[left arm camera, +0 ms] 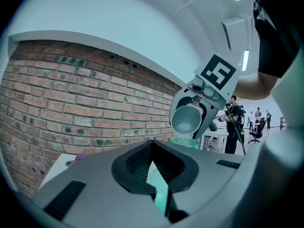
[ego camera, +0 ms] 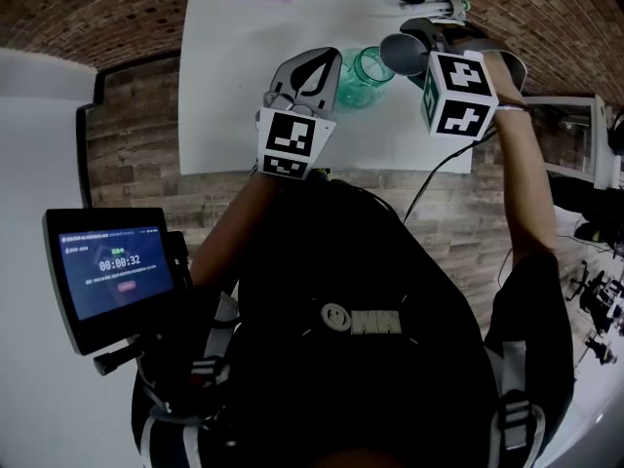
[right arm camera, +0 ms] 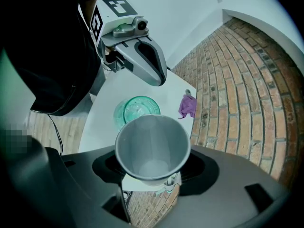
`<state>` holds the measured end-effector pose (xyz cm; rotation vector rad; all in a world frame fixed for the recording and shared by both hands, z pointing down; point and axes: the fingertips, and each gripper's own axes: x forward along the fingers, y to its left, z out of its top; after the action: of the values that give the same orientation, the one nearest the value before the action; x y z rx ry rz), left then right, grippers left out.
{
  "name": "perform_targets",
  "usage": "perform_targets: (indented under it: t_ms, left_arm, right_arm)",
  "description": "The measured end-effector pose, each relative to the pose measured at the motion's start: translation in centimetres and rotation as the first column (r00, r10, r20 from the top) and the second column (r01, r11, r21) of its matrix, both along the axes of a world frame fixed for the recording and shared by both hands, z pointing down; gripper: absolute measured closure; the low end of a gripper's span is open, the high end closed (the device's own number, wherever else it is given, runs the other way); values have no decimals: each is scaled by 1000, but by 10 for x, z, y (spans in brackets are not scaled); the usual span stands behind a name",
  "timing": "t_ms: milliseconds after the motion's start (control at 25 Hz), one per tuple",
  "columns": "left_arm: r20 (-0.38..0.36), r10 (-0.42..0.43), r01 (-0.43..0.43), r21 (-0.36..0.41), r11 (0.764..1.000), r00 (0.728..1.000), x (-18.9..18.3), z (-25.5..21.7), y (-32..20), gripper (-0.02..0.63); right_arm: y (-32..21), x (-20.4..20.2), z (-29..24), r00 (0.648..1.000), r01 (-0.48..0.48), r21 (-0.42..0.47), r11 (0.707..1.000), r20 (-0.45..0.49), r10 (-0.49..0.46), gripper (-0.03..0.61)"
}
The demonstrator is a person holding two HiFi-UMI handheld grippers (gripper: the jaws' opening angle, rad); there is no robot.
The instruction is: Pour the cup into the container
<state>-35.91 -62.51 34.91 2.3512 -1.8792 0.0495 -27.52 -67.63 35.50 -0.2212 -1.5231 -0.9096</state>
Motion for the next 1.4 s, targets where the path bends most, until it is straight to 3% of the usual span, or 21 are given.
perform_targets:
  t_ms: [840, 1400]
  left_arm:
    - [3, -1, 1, -1, 1000, 1000, -1, 1, -1, 611]
    - [-1, -1, 1, 0, 1000, 1000, -1, -1, -1, 611]
  right_arm:
    - [-8, -1, 2, 999, 35, 77, 996, -28, -33, 287]
    - [-10, -1, 1, 999, 39, 82, 996, -32, -36, 288]
